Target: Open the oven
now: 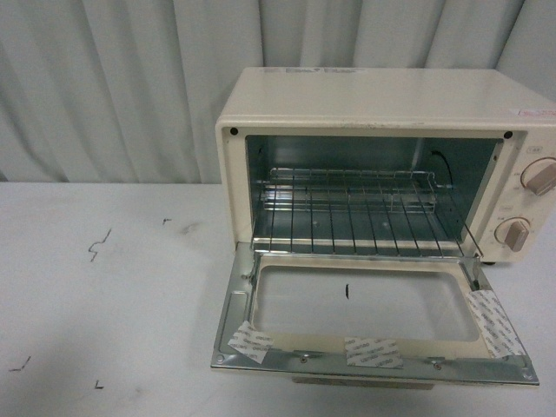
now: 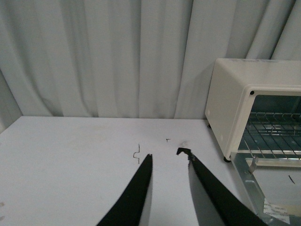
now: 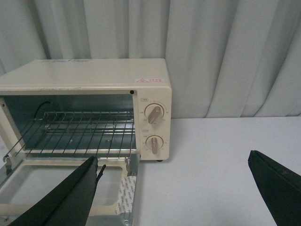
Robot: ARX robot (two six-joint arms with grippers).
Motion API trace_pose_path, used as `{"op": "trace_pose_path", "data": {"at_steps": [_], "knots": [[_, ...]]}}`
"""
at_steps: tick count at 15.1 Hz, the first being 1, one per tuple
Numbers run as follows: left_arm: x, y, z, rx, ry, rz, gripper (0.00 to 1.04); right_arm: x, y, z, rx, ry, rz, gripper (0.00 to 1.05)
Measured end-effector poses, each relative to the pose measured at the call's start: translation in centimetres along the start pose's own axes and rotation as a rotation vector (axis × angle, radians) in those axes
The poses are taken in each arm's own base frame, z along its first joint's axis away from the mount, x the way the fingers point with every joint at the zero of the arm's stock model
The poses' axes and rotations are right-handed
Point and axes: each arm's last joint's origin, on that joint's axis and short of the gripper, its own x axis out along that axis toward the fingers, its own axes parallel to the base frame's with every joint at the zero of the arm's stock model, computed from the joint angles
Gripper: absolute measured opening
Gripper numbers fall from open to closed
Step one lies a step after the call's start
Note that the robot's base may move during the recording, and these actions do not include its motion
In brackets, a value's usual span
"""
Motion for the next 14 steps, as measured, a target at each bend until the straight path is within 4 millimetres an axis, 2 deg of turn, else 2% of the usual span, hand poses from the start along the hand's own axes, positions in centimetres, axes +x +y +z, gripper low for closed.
{"op": "trace_pose_path", "data": {"at_steps": [6,7,14], "knots": [[0.00,0.00,0.00,0.000,0.000,0.000,0.94,0.00,0.00,0.00,0.000,0.000,0.000,0.98],[0.00,0.00,0.00,0.001,0.000,0.000,0.99,0.00,0.00,0.00,0.000,0.000,0.000,0.98],[0.00,0.00,0.00,0.000,0.000,0.000,0.98,0.00,0.00,0.00,0.000,0.000,0.000,0.98]]}}
